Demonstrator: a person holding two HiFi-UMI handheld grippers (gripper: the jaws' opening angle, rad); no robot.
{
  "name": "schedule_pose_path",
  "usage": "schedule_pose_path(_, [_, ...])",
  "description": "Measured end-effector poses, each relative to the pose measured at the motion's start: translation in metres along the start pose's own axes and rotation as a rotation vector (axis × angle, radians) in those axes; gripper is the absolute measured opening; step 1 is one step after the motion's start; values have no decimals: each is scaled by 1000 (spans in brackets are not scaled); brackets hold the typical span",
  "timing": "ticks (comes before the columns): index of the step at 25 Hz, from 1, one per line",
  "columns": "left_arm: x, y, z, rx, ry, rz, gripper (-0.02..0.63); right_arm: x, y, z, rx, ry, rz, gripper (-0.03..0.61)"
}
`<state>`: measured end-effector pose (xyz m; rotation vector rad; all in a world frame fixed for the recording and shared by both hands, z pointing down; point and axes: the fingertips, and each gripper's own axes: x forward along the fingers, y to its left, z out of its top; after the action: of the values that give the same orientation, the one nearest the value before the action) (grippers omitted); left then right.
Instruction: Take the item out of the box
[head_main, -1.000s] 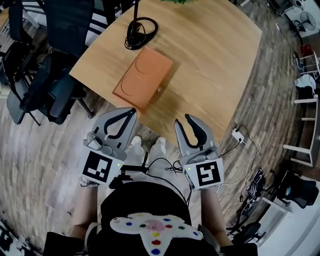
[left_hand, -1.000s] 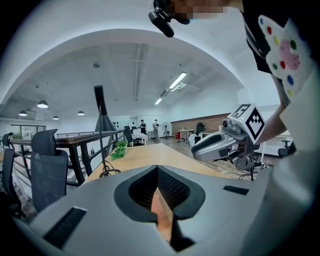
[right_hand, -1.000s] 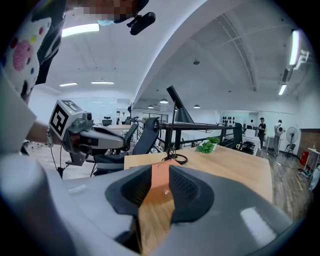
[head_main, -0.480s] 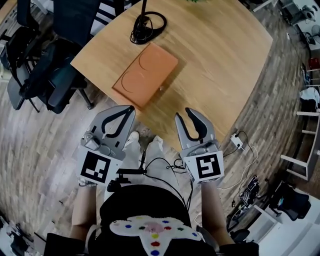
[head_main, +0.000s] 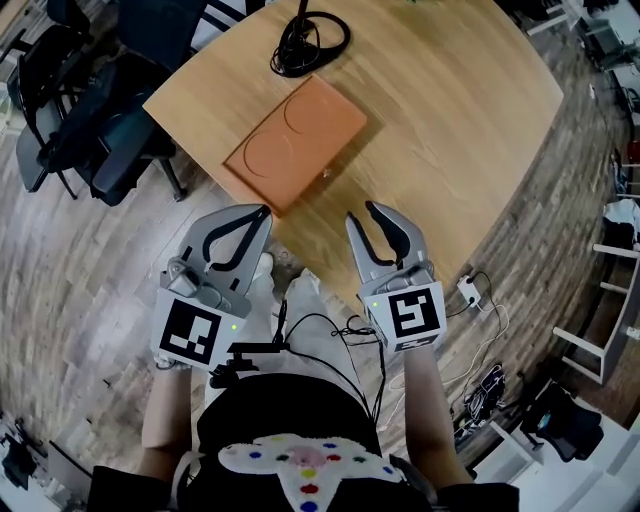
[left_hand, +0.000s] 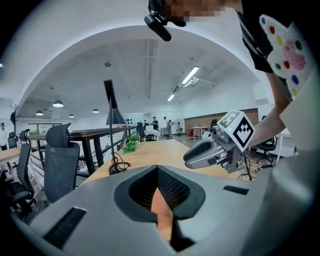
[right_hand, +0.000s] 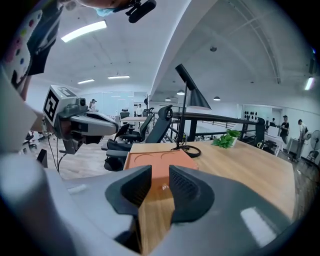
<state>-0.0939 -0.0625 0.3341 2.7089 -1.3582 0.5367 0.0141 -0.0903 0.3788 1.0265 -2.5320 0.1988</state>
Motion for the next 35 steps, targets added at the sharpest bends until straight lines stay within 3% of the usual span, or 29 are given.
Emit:
schedule_pose_path(11, [10,-3,-16,-27,37,51,0,27,-7,-29,-26,42,109,118])
schedule_pose_path(35, [20,-3,-47,-81,94,133,0,92,-13,-77,-86,169,209,129])
